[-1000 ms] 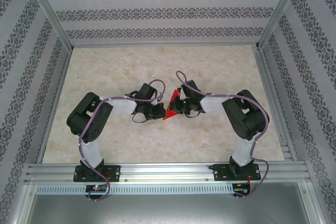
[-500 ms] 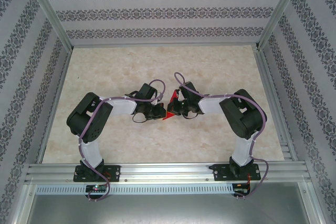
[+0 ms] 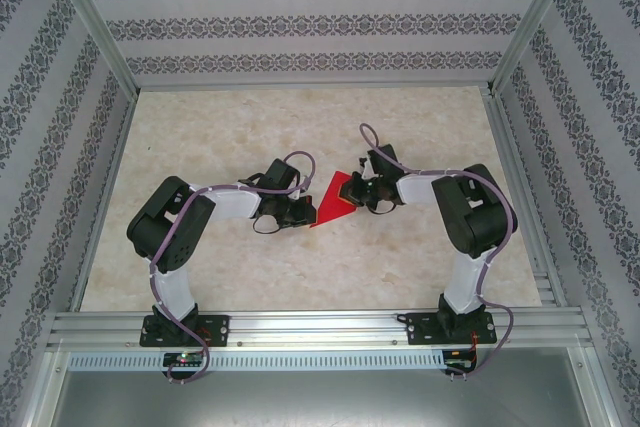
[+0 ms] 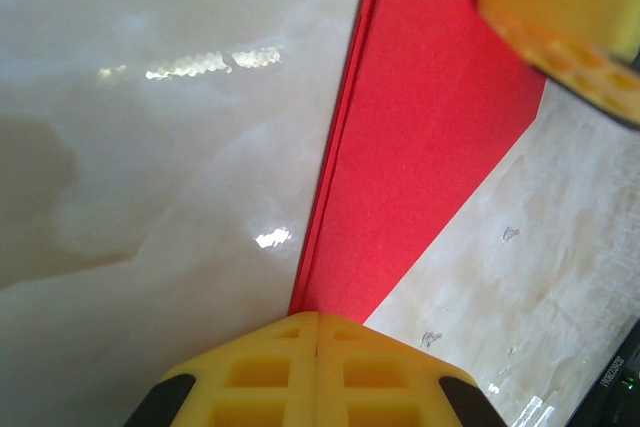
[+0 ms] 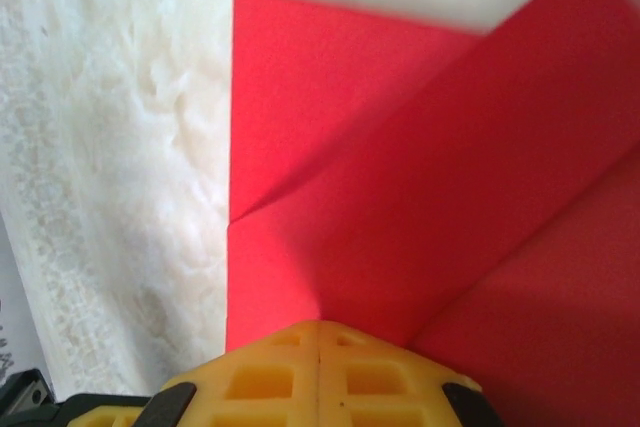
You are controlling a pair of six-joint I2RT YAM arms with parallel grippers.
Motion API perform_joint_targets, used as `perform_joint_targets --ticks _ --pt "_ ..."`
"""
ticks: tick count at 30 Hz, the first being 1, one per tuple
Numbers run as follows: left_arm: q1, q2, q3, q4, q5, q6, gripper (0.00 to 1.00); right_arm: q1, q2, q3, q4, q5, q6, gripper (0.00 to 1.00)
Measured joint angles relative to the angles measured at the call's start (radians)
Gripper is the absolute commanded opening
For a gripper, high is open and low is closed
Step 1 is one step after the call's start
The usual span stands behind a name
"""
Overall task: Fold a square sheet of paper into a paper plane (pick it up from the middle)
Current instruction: Fourth fold the wing at the center of the table.
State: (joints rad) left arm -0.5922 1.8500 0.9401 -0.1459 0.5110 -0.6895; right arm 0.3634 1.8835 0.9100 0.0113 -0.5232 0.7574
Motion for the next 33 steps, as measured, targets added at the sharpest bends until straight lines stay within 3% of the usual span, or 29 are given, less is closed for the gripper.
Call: perform_joint_targets --ticks 8,13,19,27,33 --pt "0.000 0.000 0.001 -0.001 0.003 0.000 0.00 -0.028 -0.065 0.004 -0.018 0.064 -0.024 0.04" --pt "0.000 0.000 0.005 -0.008 0.003 0.000 0.00 0.072 -0.132 0.005 -0.003 0.087 -0.021 0.04" --pt "0.000 0.000 0.005 -0.008 0.003 0.000 0.00 0.174 -0.042 0.004 0.029 0.069 0.012 0.04" --pt "0.000 0.000 0.005 -0.011 0.003 0.000 0.00 0.130 0.015 0.010 0.037 0.021 0.017 0.04" --pt "0.000 0.000 0.005 -0.011 0.003 0.000 0.00 -0.008 0.029 0.015 0.040 -0.027 -0.001 0.04"
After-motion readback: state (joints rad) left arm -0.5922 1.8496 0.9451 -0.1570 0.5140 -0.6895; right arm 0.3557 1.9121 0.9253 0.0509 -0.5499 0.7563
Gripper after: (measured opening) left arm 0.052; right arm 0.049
